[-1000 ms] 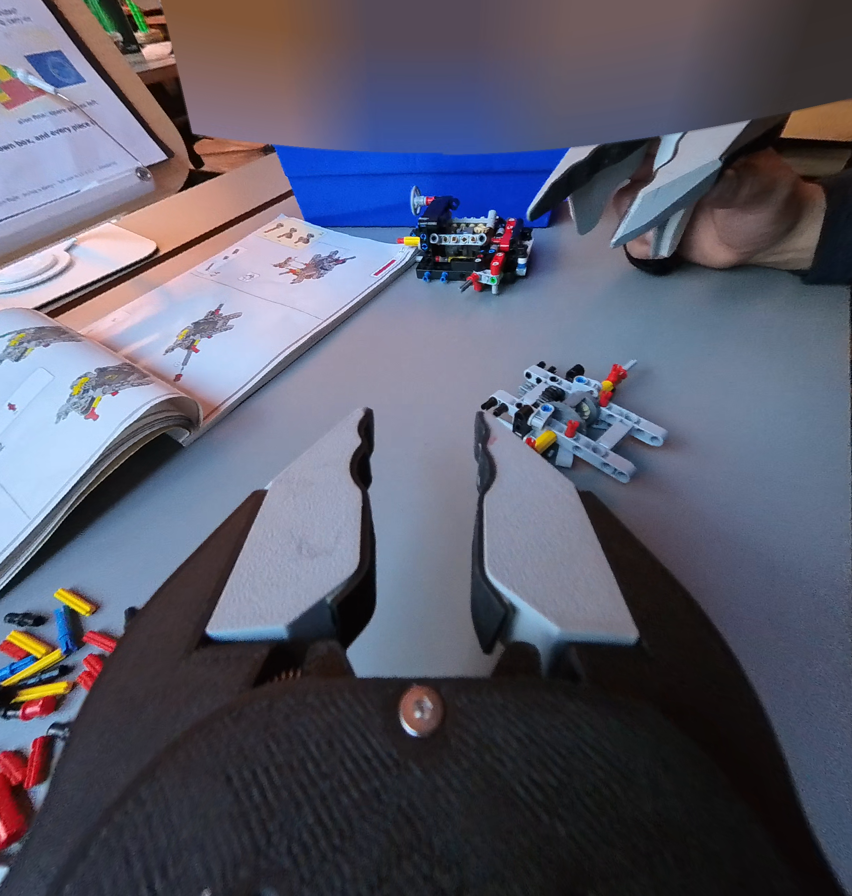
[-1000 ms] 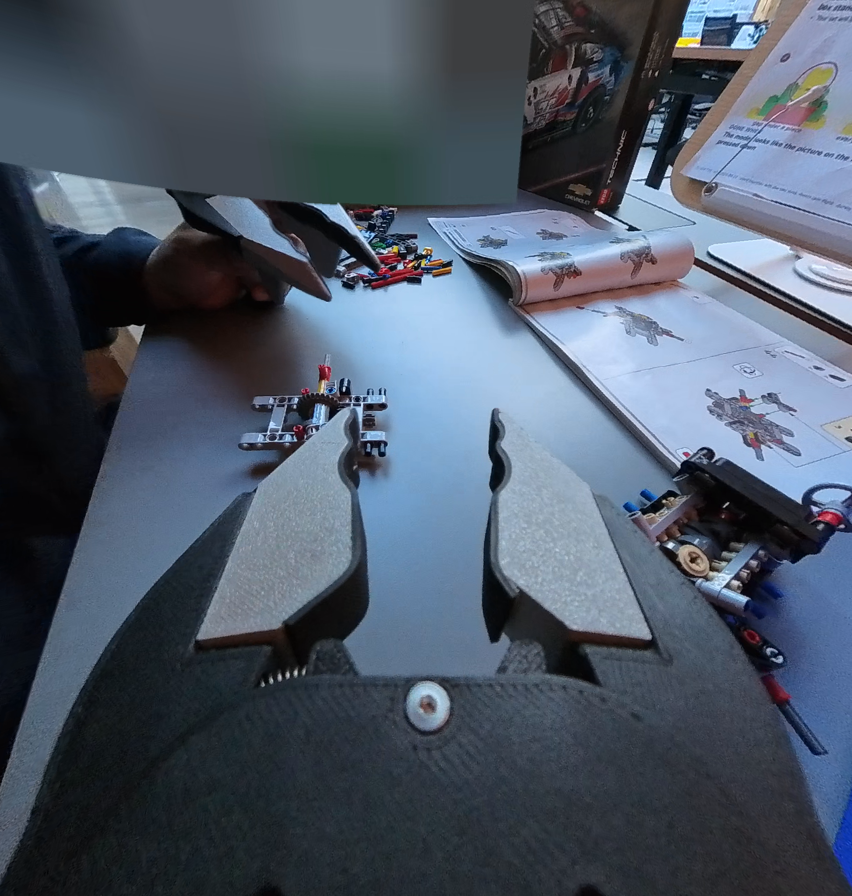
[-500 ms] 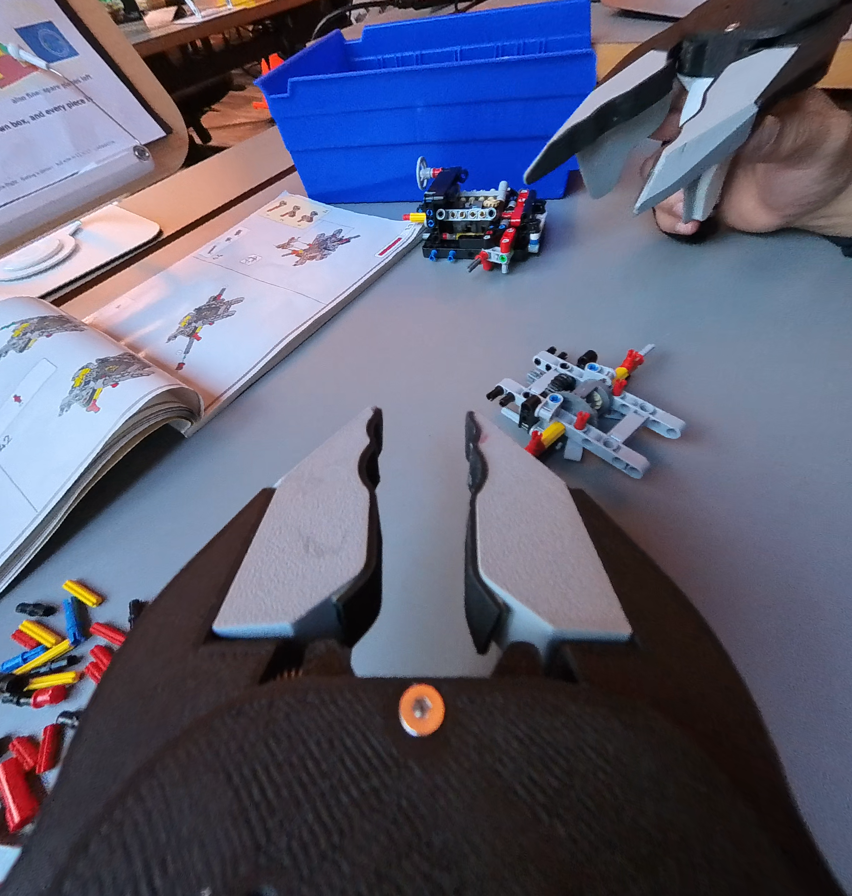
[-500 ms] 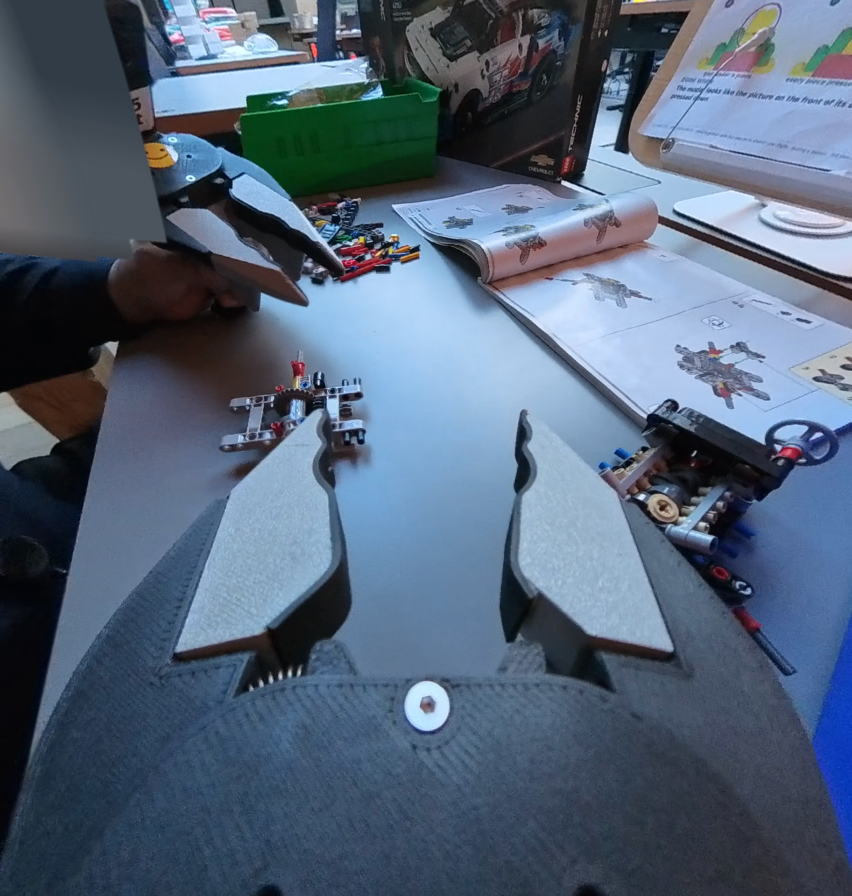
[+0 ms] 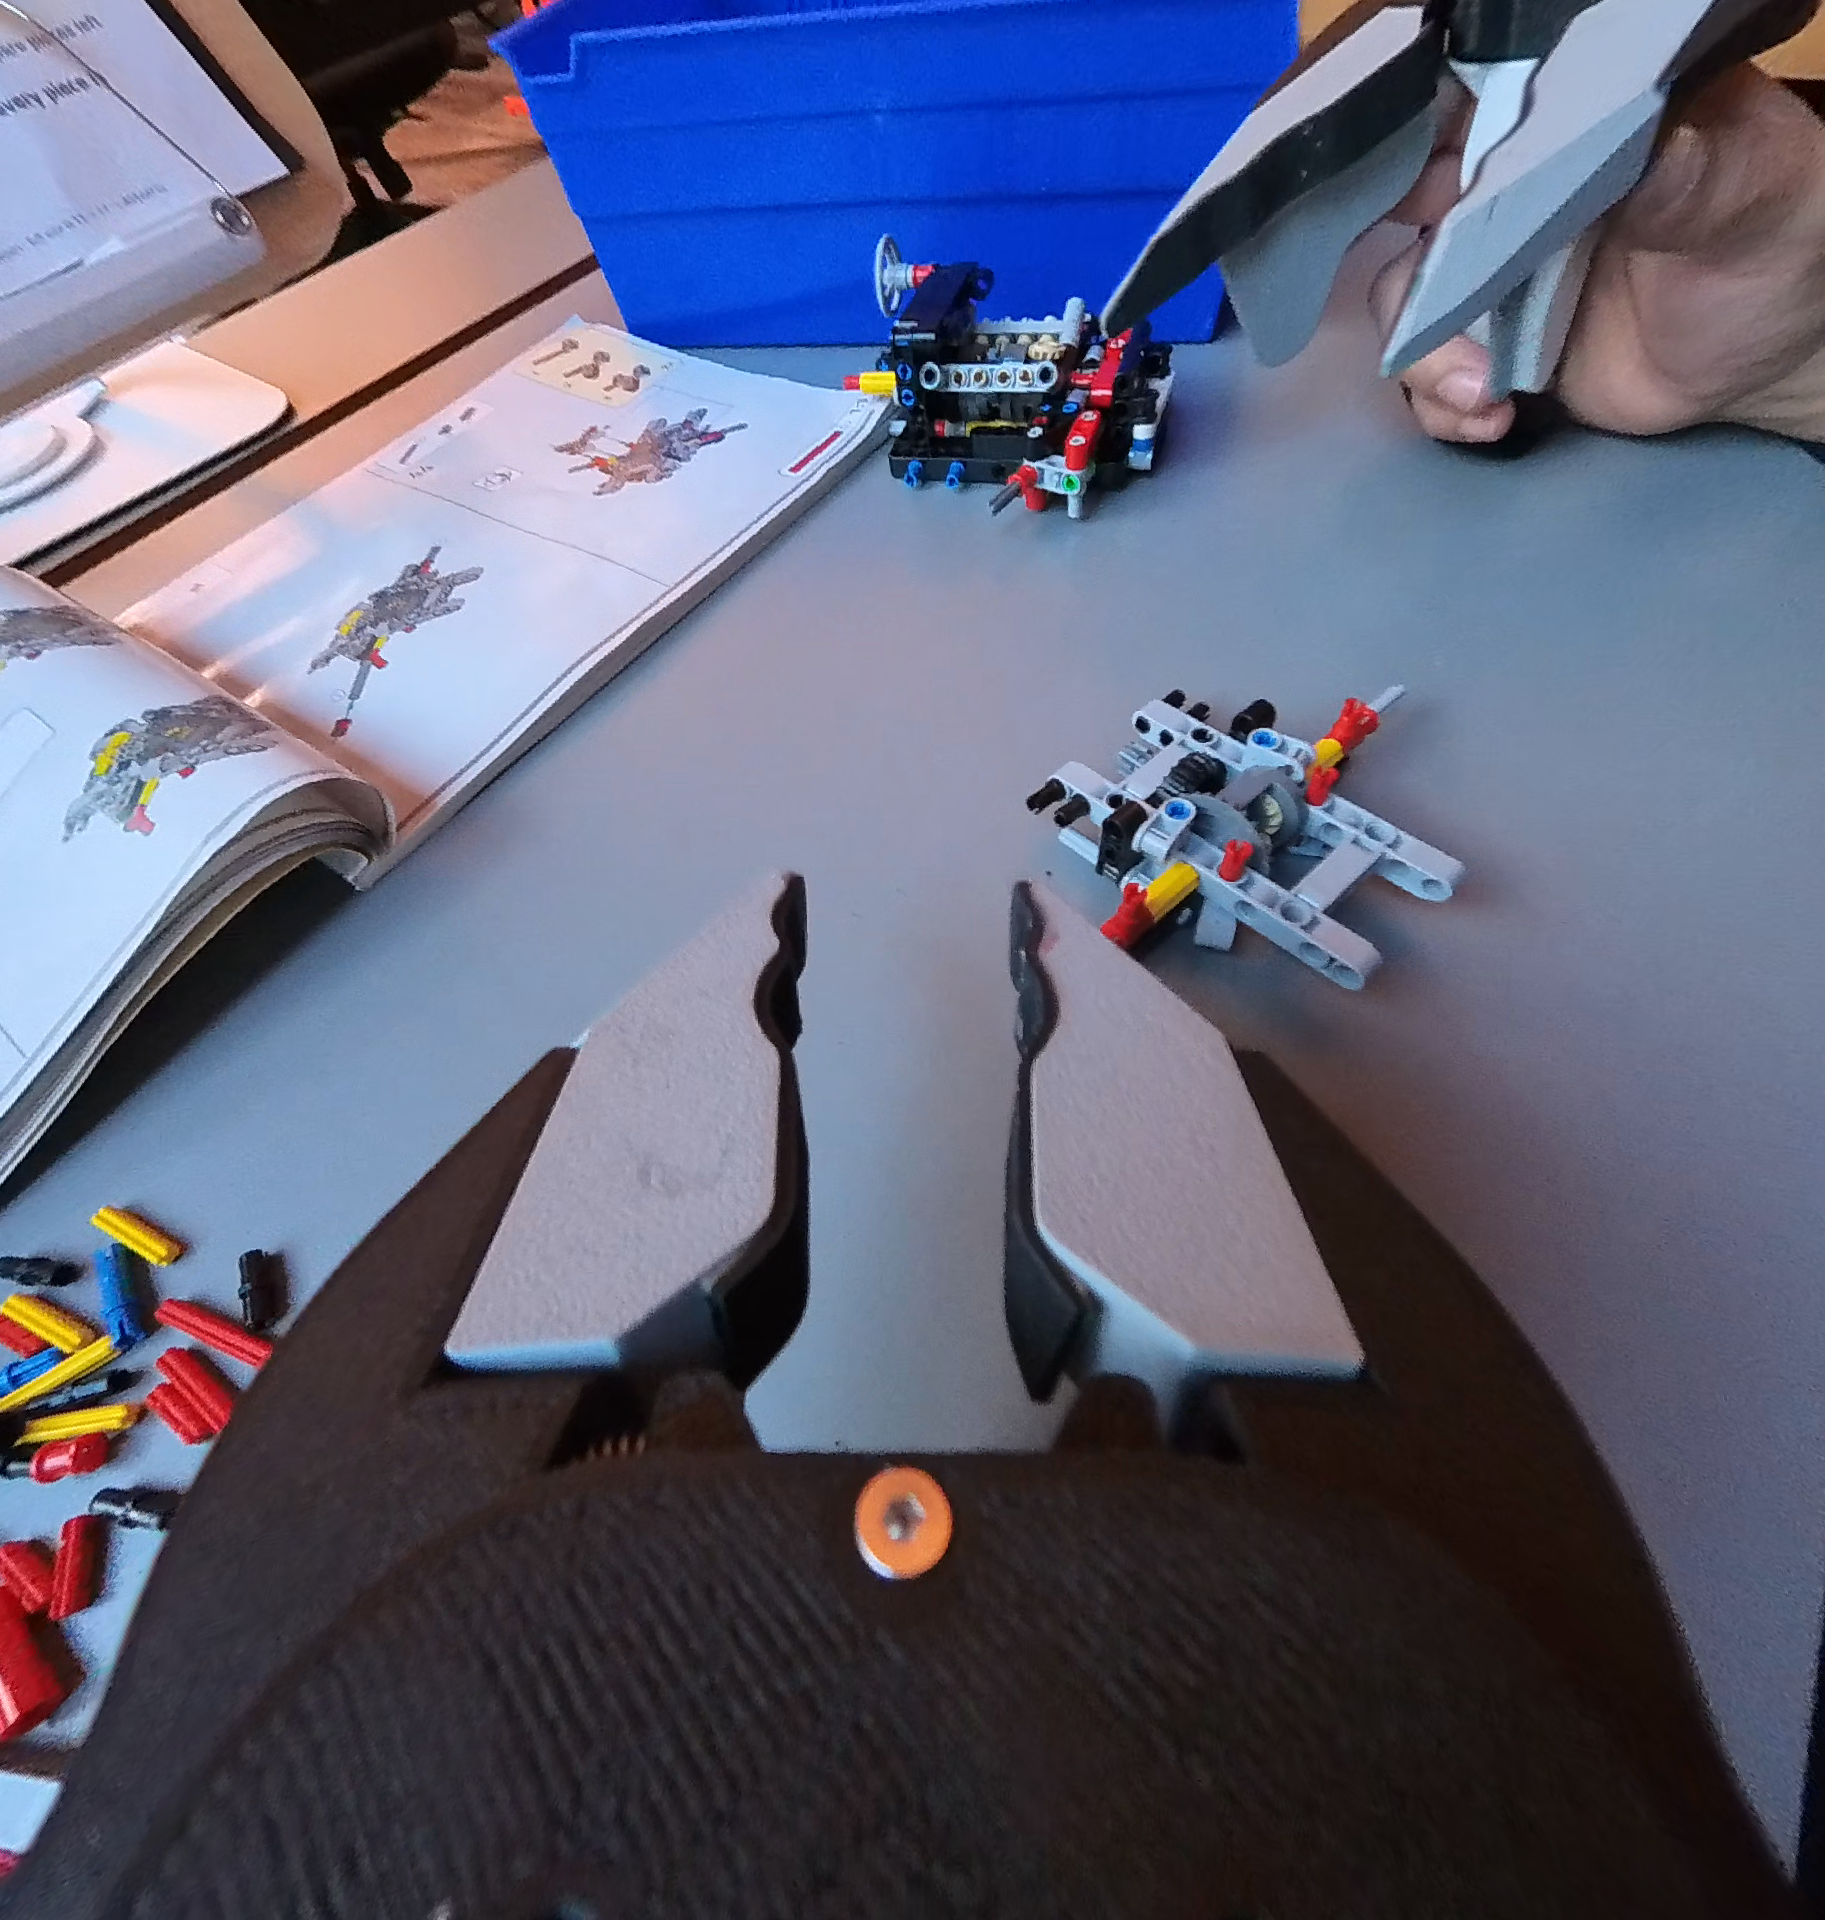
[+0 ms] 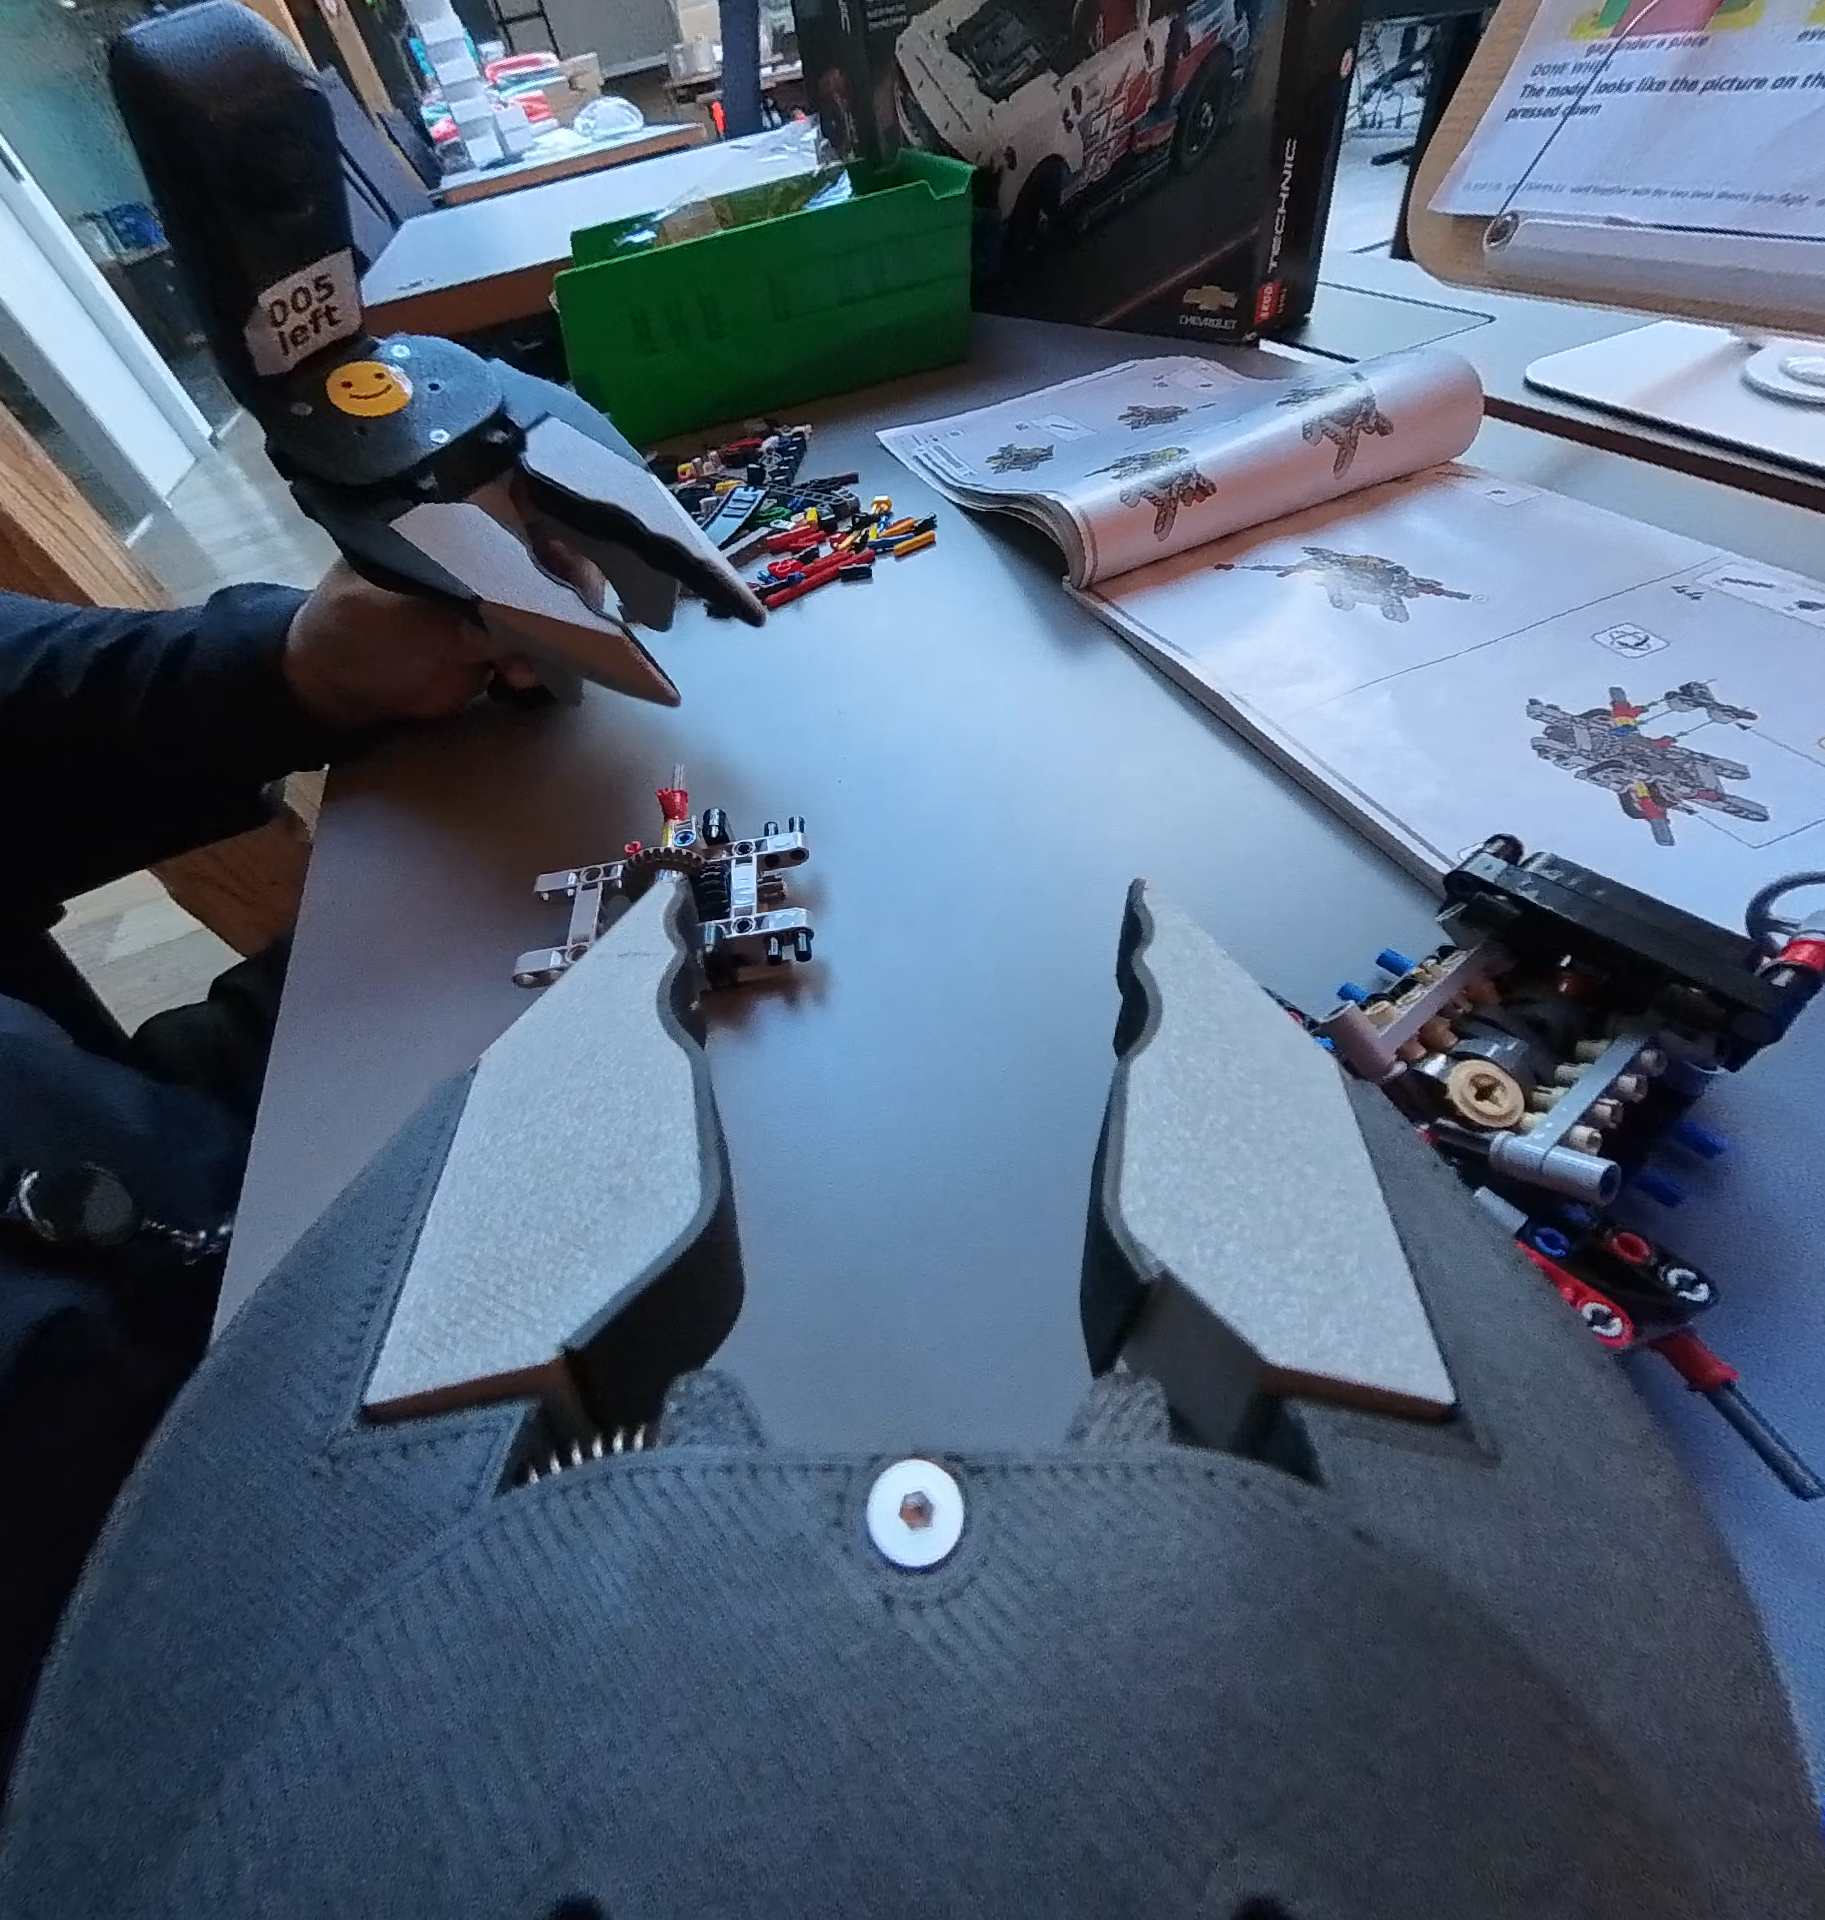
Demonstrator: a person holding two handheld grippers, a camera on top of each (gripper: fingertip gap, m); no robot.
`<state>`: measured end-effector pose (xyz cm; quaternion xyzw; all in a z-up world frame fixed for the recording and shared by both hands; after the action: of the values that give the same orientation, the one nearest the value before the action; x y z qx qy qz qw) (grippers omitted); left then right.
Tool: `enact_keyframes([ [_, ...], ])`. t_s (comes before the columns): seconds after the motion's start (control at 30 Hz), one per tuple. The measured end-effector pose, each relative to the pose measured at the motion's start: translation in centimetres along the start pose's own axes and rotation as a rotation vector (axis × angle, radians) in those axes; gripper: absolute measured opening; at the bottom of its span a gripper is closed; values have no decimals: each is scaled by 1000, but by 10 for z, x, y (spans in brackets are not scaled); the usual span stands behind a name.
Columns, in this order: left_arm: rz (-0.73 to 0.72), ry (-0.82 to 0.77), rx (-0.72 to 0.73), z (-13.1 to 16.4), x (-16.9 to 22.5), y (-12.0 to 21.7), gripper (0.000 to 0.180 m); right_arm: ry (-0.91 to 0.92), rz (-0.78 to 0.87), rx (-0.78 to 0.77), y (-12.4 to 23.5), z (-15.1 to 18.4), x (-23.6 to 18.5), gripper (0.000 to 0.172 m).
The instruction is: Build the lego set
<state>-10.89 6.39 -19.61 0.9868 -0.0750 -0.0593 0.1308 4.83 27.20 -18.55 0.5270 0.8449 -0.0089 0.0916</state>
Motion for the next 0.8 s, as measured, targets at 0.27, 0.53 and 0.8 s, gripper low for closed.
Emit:
enact_keyframes([
  [0.27,49,35,-9,1,0,-1,32,-29,-29,5,0,-1,2,78],
  [0.53,50,37,-1,0,0,-1,32,-28,-31,9,1,-1,3,78],
  [0.8,45,28,-14,1,0,-2,31,-29,-30,16,2,-2,3,77],
])
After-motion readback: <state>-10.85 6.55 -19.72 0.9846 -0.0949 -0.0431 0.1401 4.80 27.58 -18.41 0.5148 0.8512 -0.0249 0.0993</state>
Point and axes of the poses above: each gripper's, where its closed fingertips meet, y back along the fingers, z out of its underside, x = y × z across the jaws, the point moved 7 cm from there along y, back along the fingers, and after that the axes turned 11 degrees about x, right-handed, at the moved point
